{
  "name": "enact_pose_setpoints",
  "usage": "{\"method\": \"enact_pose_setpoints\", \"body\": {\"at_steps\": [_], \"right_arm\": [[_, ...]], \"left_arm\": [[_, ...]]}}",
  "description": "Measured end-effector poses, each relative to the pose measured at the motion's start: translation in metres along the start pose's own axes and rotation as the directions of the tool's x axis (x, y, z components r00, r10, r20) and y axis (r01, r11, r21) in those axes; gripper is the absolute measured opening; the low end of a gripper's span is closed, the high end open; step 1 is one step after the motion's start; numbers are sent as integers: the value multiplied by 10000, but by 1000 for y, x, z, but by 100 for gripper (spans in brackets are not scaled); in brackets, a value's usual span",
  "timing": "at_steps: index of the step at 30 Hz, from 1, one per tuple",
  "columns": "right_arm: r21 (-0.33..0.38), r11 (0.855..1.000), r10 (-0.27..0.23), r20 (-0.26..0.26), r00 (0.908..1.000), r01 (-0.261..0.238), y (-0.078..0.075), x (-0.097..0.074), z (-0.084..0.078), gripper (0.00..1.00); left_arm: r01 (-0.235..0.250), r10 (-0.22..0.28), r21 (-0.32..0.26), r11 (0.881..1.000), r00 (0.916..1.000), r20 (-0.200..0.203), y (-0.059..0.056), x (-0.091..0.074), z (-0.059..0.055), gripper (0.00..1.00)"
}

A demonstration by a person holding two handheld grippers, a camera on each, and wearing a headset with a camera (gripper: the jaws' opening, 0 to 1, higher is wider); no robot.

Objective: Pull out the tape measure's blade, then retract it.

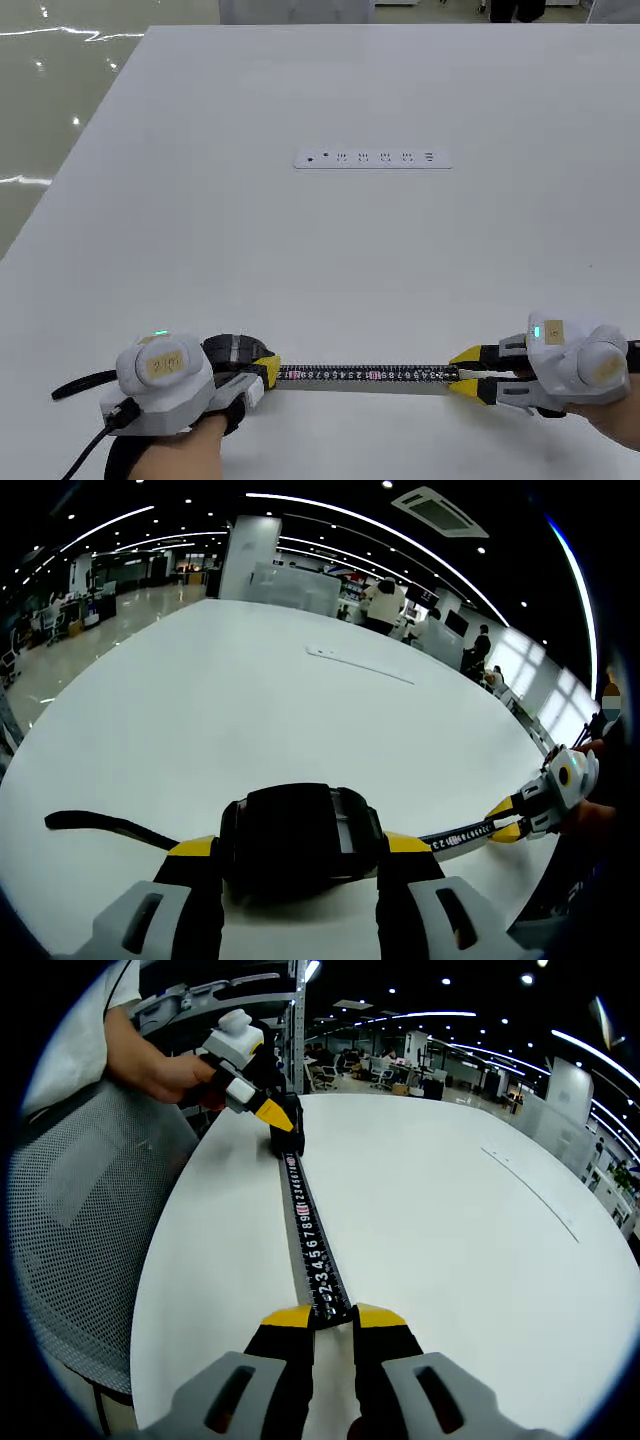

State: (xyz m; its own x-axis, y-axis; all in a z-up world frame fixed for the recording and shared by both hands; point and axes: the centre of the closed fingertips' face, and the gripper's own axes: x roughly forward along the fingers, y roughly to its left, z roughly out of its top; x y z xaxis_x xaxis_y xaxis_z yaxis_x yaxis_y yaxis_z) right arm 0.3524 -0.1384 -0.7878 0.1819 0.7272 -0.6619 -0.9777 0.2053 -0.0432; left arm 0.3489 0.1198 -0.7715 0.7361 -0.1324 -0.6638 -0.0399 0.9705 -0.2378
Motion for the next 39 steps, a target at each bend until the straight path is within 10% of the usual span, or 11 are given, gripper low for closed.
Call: {"method": "enact_pose_setpoints", "body": {"at_steps": [39], "right_arm": [[345,9989,293,517,9982,-311,6,24,27,10]], "left_arm": [[296,-295,-454,9985,9996,13,1,-1,0,58]]}}
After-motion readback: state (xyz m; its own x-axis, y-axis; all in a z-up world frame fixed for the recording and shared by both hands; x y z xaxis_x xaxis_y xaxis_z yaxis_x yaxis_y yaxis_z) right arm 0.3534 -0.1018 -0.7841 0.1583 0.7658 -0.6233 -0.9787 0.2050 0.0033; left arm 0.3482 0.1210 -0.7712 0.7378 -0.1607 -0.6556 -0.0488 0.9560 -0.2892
